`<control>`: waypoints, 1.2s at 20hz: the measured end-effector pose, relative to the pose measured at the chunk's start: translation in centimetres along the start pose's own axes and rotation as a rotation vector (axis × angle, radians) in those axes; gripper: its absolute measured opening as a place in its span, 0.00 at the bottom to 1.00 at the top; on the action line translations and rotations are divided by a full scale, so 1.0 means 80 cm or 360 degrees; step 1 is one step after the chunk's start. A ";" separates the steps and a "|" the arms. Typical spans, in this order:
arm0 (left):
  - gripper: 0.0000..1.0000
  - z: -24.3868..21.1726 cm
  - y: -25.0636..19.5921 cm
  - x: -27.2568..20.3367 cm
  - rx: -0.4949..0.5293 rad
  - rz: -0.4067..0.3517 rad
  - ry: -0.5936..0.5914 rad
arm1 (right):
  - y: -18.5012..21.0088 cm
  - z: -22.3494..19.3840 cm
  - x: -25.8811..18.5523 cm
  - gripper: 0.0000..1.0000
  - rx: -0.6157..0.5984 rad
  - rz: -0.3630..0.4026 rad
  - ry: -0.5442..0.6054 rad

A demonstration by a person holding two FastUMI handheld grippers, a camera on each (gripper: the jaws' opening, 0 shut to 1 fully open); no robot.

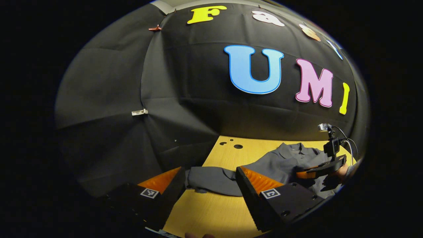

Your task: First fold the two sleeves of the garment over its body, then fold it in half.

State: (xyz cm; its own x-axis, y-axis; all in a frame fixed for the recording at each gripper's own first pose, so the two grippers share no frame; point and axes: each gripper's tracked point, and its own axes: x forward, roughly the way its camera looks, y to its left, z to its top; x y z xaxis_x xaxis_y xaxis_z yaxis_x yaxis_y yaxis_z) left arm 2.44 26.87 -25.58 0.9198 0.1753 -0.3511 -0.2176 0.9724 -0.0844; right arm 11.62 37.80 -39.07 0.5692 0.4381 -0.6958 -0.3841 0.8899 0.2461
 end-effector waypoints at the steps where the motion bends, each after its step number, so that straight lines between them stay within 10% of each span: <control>1: 0.96 -0.001 -0.001 0.005 -0.0009 -0.0002 0.0001 | 0.011 0.004 -0.007 0.61 0.0017 0.0056 -0.0011; 9: 0.96 -0.037 0.004 0.068 -0.0034 0.0021 0.0055 | 0.009 0.034 -0.080 0.73 0.0028 0.0072 -0.0121; 10: 0.96 -0.046 0.004 0.076 -0.0036 0.0016 0.0079 | 0.003 0.035 -0.086 0.86 0.0033 0.0047 -0.0129; 11: 0.96 -0.052 0.007 0.086 -0.0039 0.0014 0.0096 | -0.003 0.034 -0.092 0.74 0.0034 0.0017 -0.0135; 24: 0.96 -0.186 0.047 0.201 -0.0154 0.0105 0.0556 | -0.021 0.005 -0.140 0.74 0.0034 -0.0071 -0.0113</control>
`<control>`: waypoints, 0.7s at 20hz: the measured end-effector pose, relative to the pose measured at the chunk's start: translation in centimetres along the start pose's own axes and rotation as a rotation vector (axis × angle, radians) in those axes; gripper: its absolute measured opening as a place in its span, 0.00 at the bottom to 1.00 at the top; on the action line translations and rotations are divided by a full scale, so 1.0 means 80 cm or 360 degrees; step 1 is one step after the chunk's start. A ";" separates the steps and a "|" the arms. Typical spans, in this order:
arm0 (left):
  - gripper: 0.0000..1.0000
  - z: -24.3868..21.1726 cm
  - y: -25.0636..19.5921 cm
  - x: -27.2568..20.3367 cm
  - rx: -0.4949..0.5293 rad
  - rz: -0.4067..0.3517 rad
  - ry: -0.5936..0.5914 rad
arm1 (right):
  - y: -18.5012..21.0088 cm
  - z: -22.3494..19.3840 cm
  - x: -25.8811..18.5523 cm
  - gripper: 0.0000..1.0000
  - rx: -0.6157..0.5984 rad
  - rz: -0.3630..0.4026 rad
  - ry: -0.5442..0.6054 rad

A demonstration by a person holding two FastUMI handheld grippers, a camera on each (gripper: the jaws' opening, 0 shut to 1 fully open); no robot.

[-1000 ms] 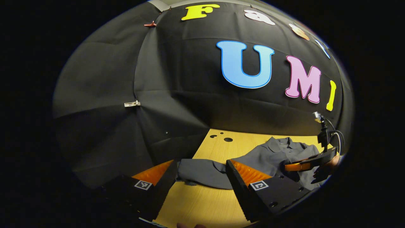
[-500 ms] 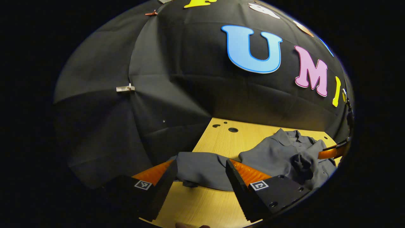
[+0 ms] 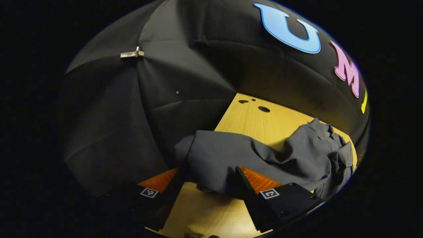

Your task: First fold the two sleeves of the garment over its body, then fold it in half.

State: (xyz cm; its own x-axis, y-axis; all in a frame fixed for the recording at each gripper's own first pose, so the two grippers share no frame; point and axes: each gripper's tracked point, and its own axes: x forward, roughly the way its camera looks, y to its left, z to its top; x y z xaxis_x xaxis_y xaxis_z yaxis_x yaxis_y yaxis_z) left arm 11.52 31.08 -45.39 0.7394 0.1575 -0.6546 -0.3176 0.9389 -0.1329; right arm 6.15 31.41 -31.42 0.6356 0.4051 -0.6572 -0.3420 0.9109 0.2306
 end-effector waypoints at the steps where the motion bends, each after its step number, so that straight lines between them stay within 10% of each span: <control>1: 0.96 -0.001 0.001 0.003 0.0028 0.0006 0.0012 | -0.001 -0.001 -0.001 0.75 0.0002 -0.0003 -0.0001; 5: 0.99 -0.009 -0.001 0.006 0.0229 0.0008 0.0077 | -0.006 -0.006 -0.010 0.75 0.0035 -0.0005 0.0001; 10: 0.16 -0.002 -0.022 0.013 0.0331 0.0008 0.0078 | -0.026 -0.009 -0.023 0.75 0.0059 -0.0015 -0.0015; 14: 0.06 0.026 -0.036 -0.014 0.0361 0.0094 -0.0033 | -0.059 -0.011 -0.044 0.74 0.0079 -0.0047 -0.0039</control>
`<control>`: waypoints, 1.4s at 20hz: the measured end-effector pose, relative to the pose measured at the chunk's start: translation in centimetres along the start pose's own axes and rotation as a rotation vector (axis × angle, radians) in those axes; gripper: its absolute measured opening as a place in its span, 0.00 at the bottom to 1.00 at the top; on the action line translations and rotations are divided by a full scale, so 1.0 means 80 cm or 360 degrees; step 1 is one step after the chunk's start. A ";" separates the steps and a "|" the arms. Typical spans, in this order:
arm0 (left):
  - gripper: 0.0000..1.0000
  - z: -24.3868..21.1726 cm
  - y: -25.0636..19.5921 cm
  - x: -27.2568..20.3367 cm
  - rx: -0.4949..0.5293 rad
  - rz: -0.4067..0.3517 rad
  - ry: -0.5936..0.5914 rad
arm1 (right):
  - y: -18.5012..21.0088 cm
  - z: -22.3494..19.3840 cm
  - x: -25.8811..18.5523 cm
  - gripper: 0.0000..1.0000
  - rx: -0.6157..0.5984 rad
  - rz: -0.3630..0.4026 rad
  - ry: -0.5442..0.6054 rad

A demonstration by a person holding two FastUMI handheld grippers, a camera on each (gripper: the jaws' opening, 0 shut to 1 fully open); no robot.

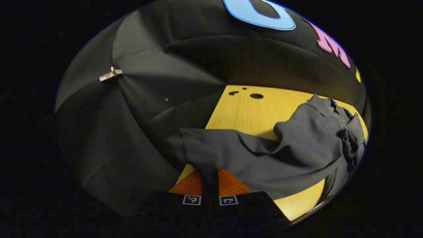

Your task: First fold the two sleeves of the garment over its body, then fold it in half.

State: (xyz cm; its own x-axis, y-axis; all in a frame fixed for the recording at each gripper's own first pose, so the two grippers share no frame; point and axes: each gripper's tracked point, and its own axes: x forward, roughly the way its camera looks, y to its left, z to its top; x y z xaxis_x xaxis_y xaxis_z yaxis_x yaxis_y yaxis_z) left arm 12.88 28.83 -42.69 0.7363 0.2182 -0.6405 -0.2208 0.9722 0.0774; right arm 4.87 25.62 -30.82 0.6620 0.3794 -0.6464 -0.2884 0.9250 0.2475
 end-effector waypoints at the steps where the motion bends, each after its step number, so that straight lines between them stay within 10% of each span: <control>1: 0.06 0.014 -0.005 -0.010 0.0019 0.0001 -0.0041 | -0.010 -0.001 -0.004 0.75 0.0017 -0.0011 -0.0005; 13: 0.06 0.145 -0.146 -0.125 -0.0042 -0.0184 -0.0335 | -0.127 -0.019 -0.046 0.75 0.0106 -0.0136 -0.0054; 14: 0.06 0.152 -0.162 -0.135 -0.0052 -0.0212 -0.0347 | -0.134 -0.019 -0.049 0.90 0.0105 -0.0139 -0.0057; 18: 0.05 0.176 -0.241 -0.171 -0.0062 -0.0349 -0.0397 | -0.166 -0.027 -0.063 0.91 0.0134 -0.0165 -0.0067; 28: 0.06 0.149 -0.468 -0.211 0.0129 -0.0682 -0.0359 | -0.258 -0.037 -0.085 0.91 0.0224 -0.0235 -0.0090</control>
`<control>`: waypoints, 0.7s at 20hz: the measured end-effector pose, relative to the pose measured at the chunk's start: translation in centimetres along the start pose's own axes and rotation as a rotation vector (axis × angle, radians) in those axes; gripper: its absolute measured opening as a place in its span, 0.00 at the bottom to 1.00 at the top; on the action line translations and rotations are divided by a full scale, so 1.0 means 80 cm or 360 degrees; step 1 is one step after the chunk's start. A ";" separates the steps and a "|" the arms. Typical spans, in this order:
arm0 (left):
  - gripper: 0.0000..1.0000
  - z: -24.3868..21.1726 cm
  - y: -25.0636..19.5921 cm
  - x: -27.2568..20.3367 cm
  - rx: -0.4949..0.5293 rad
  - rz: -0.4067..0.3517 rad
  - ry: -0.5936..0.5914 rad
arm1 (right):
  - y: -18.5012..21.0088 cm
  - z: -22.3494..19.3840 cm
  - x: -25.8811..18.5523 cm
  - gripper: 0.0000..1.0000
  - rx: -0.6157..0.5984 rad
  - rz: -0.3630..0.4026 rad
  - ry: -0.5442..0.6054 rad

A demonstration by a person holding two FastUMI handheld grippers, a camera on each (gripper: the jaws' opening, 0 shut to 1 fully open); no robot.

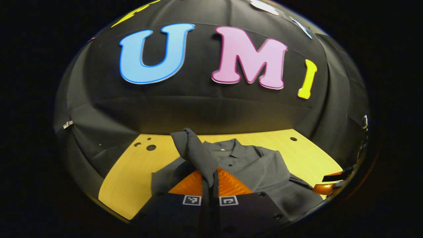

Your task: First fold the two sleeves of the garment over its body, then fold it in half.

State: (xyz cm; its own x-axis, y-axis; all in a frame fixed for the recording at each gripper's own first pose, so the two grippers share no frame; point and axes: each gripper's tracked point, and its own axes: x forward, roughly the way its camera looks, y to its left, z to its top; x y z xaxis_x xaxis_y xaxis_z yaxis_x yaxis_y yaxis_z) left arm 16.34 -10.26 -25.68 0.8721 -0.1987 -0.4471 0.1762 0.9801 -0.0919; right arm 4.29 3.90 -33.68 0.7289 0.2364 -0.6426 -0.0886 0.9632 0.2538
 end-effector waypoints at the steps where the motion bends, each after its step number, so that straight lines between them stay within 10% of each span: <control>1: 0.06 -0.008 -0.015 0.009 0.0014 -0.0015 0.0015 | -0.001 -0.008 0.000 0.91 0.0004 -0.0004 0.0002; 14: 0.06 -0.146 -0.139 0.093 0.0172 -0.0059 0.0295 | -0.072 -0.016 0.026 0.91 0.0016 0.0020 0.0083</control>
State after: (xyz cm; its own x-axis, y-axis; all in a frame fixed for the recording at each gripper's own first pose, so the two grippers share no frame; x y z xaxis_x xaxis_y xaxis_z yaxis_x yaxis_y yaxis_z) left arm 15.52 -22.68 -38.39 0.7670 -0.2215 -0.6021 0.2631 0.9646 -0.0198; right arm 5.43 -0.97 -37.38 0.6915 0.2550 -0.6759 -0.0906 0.9589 0.2690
